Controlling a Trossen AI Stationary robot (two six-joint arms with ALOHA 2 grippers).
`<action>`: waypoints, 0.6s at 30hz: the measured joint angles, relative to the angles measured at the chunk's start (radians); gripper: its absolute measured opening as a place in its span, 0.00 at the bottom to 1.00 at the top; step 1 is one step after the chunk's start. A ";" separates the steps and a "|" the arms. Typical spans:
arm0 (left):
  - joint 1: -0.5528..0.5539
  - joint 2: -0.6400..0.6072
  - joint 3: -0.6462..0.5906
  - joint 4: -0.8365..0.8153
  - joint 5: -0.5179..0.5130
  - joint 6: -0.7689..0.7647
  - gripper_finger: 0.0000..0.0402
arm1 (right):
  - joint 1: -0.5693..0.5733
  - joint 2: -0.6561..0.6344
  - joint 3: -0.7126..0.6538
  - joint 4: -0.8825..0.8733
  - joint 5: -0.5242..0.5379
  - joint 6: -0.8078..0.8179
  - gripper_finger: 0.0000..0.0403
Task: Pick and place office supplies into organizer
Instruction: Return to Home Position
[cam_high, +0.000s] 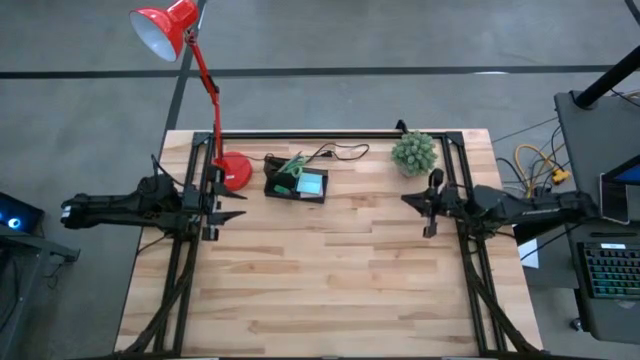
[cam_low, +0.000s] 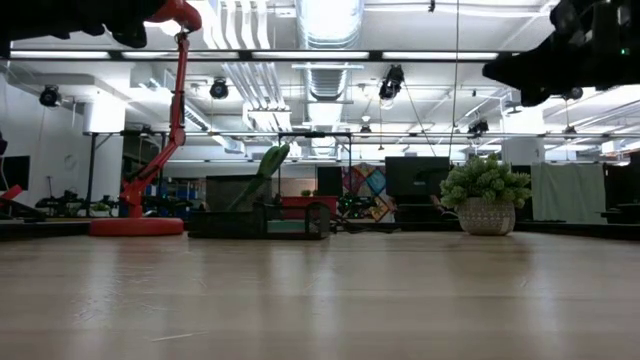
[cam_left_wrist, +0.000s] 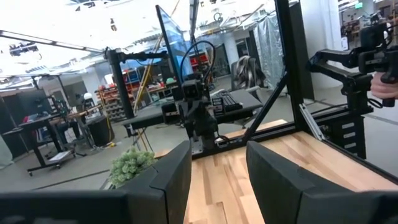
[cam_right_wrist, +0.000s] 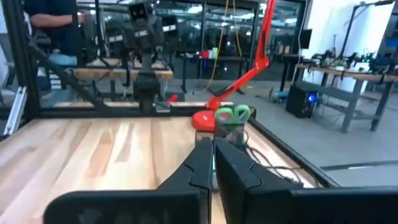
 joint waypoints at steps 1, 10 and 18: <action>0.000 -0.001 -0.002 0.000 0.000 0.000 0.35 | 0.000 -0.012 -0.010 -0.003 -0.005 0.002 0.02; 0.000 -0.012 -0.023 0.000 -0.004 0.000 0.35 | 0.000 -0.107 -0.069 -0.052 -0.011 0.025 0.02; -0.001 -0.040 -0.085 0.019 -0.087 -0.054 0.35 | 0.000 -0.172 -0.113 -0.089 -0.005 0.060 0.02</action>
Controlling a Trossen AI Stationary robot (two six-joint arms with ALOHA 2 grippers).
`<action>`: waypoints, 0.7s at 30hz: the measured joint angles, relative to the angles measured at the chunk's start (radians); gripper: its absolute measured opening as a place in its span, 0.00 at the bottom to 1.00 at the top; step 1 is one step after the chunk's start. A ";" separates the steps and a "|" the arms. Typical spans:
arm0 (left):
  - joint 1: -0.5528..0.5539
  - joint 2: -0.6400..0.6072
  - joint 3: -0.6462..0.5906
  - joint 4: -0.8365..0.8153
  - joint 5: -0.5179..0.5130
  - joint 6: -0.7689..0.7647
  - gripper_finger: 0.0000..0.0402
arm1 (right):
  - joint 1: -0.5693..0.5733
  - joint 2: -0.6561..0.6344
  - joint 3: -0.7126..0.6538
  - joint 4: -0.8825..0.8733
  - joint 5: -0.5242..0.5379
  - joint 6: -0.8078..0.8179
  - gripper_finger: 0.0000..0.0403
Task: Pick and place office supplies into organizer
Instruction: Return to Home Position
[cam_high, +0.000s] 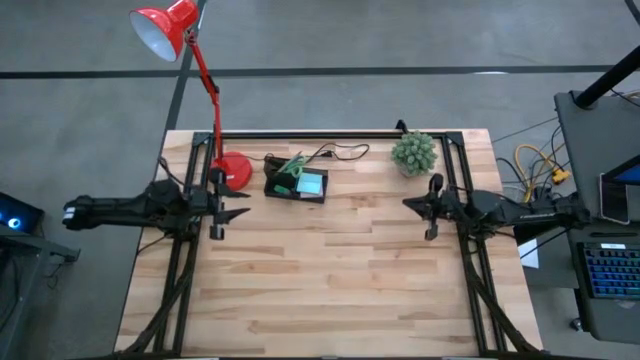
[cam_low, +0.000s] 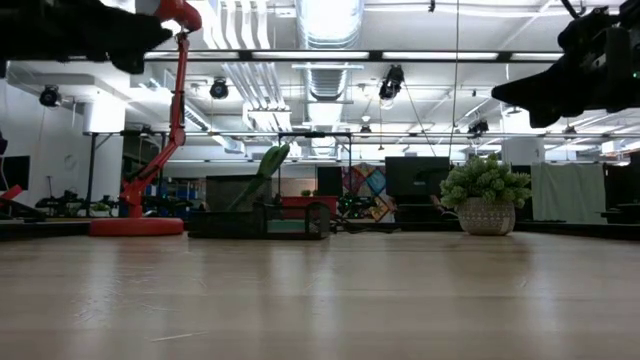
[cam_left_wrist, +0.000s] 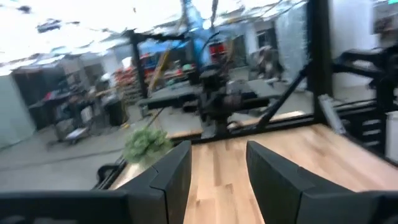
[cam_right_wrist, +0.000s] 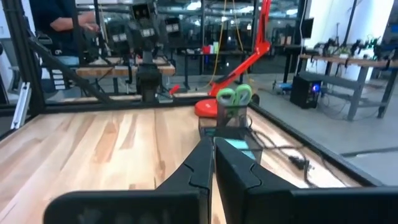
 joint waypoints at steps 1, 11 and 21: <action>0.000 -0.001 -0.012 0.002 -0.018 -0.002 0.35 | 0.000 -0.003 0.000 0.006 0.000 -0.007 0.02; 0.002 -0.013 -0.192 0.198 -0.211 0.062 0.07 | 0.000 -0.005 0.001 0.010 -0.001 -0.013 0.02; 0.005 -0.097 -0.221 0.175 -0.265 0.103 0.00 | 0.000 -0.005 0.001 0.010 -0.001 -0.007 0.02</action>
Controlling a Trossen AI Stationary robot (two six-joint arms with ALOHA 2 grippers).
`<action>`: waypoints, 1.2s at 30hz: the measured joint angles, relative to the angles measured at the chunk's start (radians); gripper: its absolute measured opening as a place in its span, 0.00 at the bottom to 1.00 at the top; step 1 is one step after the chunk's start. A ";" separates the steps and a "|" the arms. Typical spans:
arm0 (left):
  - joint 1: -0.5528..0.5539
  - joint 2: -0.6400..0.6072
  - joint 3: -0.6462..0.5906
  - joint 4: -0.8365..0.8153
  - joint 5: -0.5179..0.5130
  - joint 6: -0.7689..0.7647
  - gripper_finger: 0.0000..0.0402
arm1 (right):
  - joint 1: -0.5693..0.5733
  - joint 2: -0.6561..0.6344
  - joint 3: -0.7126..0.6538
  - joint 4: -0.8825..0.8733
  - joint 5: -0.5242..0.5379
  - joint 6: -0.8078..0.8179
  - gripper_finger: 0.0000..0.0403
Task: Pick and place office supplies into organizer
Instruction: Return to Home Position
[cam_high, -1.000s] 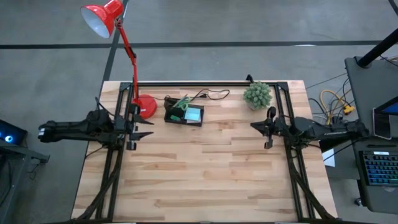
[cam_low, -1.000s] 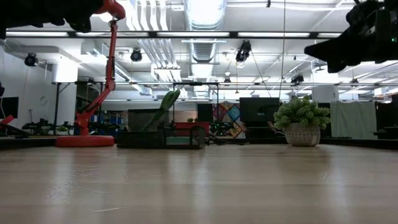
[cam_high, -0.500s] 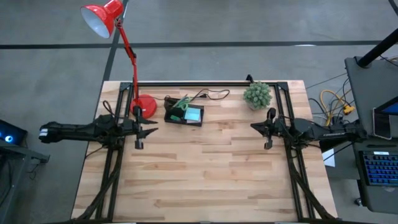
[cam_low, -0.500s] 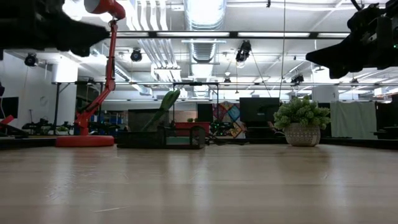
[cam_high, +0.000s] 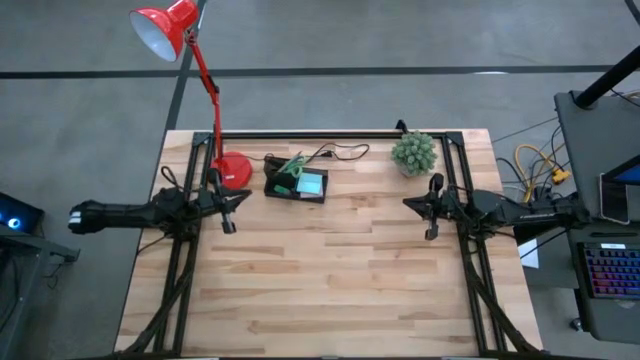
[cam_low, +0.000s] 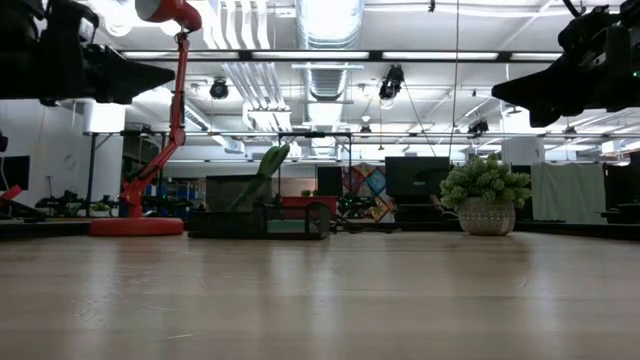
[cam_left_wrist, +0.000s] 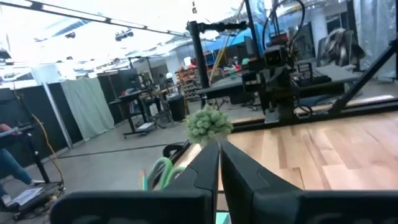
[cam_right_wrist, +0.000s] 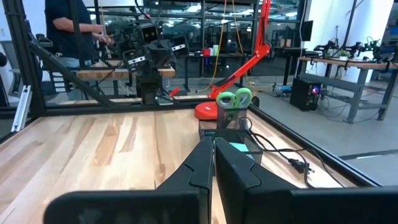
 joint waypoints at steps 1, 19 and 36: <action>0.003 -0.018 0.000 -0.011 0.000 0.002 0.00 | 0.000 0.000 0.000 0.000 0.000 0.002 0.02; 0.004 -0.143 -0.009 -0.212 0.099 -0.126 0.00 | 0.000 0.000 0.001 -0.022 -0.003 0.001 0.02; 0.004 -0.140 -0.010 -0.211 0.094 -0.129 0.00 | 0.004 0.002 0.001 -0.075 -0.055 0.236 0.02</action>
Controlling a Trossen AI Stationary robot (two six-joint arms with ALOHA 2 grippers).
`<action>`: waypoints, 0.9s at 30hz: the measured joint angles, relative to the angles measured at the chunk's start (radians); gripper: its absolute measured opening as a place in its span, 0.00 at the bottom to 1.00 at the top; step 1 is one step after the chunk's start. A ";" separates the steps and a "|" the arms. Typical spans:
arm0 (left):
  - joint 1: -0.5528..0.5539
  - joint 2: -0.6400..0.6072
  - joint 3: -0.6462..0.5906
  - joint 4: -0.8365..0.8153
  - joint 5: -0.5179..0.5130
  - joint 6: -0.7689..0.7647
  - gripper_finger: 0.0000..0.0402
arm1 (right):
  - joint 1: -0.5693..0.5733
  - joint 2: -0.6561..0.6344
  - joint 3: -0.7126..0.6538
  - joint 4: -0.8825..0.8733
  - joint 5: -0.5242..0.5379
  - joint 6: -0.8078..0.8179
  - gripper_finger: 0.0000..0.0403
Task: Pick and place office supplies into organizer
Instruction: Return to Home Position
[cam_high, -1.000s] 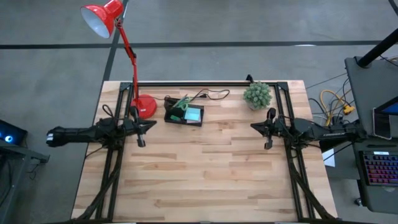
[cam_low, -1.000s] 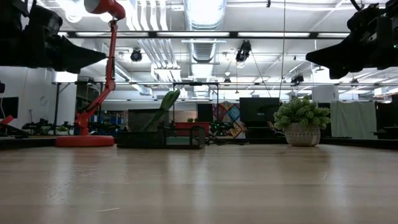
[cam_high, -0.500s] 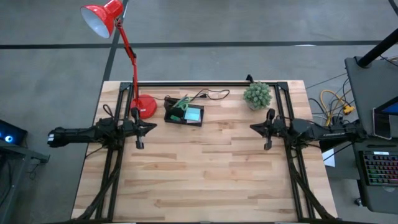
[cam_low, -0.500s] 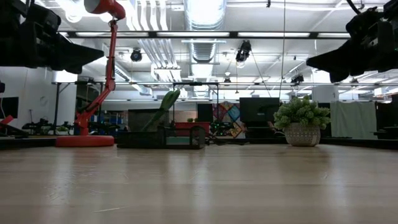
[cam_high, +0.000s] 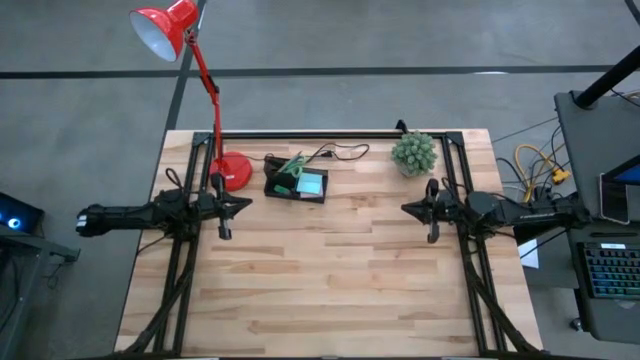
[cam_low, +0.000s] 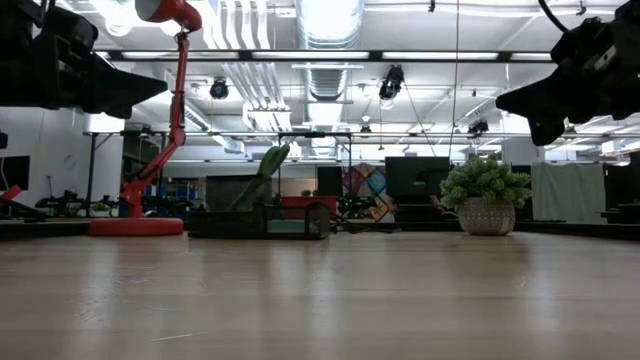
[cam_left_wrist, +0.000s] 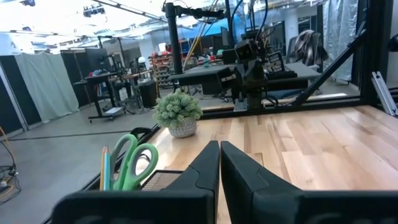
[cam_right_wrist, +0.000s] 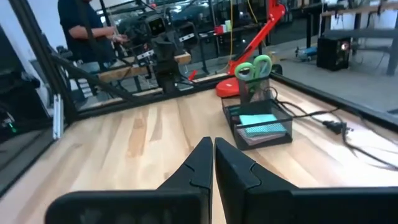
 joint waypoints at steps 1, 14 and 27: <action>0.000 -0.001 0.000 0.000 0.000 0.000 0.00 | 0.000 0.000 0.000 0.000 0.000 -0.020 0.02; 0.000 0.010 -0.001 0.001 0.000 0.000 0.00 | 0.000 0.000 0.000 0.000 0.000 -0.157 0.02; 0.000 0.012 -0.001 0.001 0.000 0.000 0.00 | 0.000 0.000 0.000 0.000 0.000 -0.157 0.02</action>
